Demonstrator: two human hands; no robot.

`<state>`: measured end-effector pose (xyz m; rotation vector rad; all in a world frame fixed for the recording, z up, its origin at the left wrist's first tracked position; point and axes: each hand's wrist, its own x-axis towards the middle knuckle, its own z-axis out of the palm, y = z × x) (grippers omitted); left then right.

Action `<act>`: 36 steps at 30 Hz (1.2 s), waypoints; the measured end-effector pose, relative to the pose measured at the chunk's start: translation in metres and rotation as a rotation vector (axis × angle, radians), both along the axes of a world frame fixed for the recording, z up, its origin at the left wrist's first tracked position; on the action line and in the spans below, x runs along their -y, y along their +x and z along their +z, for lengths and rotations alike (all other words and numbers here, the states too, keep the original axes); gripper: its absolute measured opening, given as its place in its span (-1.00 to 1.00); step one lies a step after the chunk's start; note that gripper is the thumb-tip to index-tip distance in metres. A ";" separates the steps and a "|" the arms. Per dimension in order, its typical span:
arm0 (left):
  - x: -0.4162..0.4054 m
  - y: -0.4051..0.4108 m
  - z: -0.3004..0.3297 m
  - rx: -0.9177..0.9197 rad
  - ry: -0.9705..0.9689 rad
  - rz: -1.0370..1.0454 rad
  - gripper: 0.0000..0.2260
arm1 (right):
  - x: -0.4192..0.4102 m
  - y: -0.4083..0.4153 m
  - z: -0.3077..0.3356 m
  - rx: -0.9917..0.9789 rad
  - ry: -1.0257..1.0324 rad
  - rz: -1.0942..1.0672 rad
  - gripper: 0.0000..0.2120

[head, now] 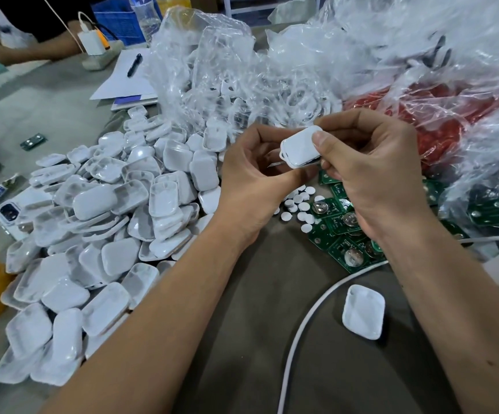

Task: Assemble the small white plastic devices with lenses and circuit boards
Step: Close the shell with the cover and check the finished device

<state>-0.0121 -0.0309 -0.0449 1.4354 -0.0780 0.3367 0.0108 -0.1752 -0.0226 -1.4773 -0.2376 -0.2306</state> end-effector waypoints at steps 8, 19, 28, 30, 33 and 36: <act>0.001 0.001 -0.002 -0.003 0.056 0.026 -0.62 | -0.003 -0.001 -0.004 0.063 -0.122 -0.097 -0.80; -0.001 0.001 -0.003 0.027 0.123 0.061 -0.65 | -0.001 0.000 -0.007 0.028 -0.239 -0.151 -0.80; -0.001 -0.002 0.000 0.062 0.181 0.074 -0.68 | 0.000 0.002 -0.009 -0.163 -0.069 0.003 -0.77; 0.000 -0.003 0.001 0.055 0.210 0.093 -0.67 | 0.002 0.003 -0.009 -0.193 -0.036 0.033 -0.81; 0.002 -0.003 0.002 0.030 0.218 0.117 -0.65 | 0.002 0.004 -0.009 -0.175 -0.007 0.008 -0.82; 0.008 -0.005 0.004 -0.024 0.135 0.096 -0.65 | 0.002 0.003 -0.008 -0.149 0.004 -0.032 -0.81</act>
